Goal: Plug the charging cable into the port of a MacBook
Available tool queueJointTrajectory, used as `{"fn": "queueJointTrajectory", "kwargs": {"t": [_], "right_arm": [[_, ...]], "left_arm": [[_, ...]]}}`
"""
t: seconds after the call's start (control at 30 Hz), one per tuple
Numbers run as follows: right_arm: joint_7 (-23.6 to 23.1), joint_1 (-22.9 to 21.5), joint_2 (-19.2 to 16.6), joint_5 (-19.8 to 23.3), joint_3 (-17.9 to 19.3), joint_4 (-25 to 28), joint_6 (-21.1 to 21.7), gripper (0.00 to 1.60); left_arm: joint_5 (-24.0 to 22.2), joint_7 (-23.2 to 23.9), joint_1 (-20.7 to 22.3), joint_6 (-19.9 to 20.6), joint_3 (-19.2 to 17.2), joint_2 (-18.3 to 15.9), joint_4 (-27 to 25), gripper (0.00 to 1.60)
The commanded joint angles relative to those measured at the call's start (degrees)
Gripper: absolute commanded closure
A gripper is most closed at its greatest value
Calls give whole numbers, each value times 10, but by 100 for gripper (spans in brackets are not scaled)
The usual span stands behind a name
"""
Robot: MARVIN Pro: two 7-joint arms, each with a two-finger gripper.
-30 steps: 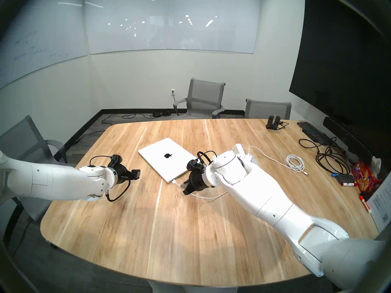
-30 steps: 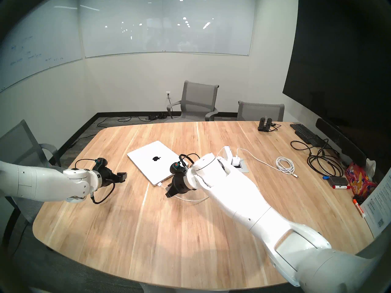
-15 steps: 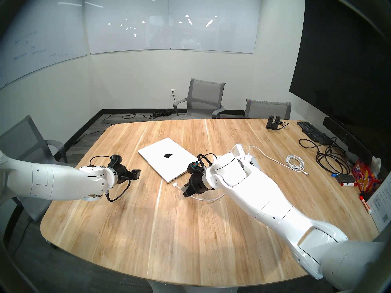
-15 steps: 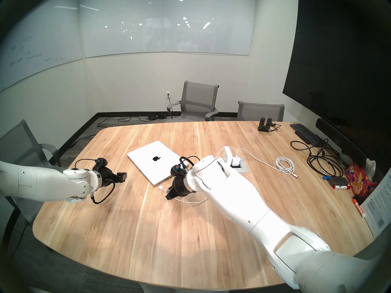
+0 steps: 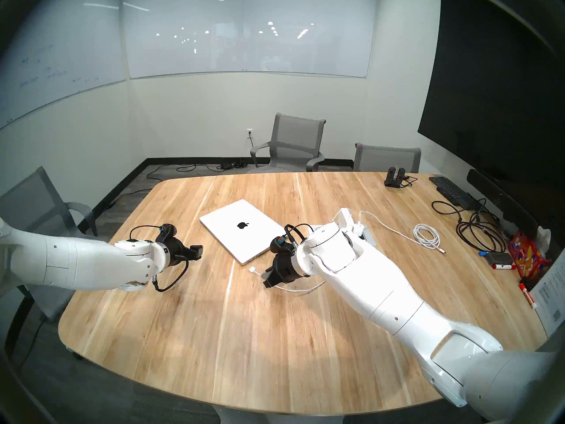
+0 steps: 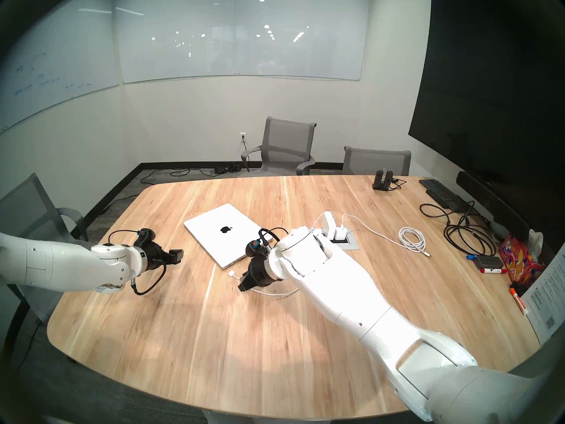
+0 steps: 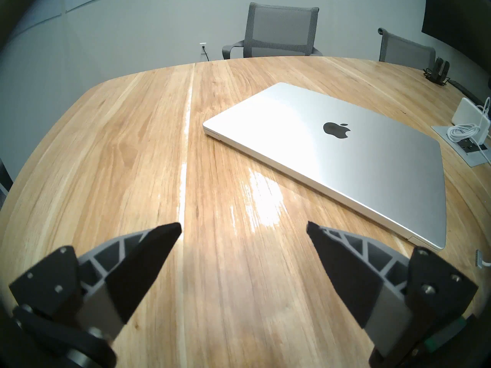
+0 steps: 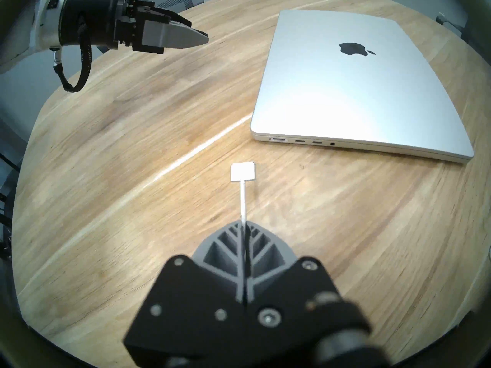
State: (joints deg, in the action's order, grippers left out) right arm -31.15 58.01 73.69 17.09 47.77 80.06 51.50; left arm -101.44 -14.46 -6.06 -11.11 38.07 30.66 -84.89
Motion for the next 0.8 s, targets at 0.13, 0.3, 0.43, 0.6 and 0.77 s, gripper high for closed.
{"fn": "queueJointTrajectory", "kwargs": {"t": [0.13,0.3,0.43,0.6,0.77], "right_arm": [[-6,-4,4,5,6,3,-5,160],[-8,-6,6,4,5,-6,-7,160],[-8,-8,8,3,5,-13,-8,160],[-10,-11,11,3,5,-21,-10,160],[-15,-11,16,10,11,-32,-16,160]], "left_arm": [[0,0,8,-2,-7,1,0,0],[0,0,8,-2,-7,1,0,0],[0,0,8,-2,-7,1,0,0],[0,0,8,-2,-7,1,0,0],[0,0,8,-2,-7,1,0,0]]}}
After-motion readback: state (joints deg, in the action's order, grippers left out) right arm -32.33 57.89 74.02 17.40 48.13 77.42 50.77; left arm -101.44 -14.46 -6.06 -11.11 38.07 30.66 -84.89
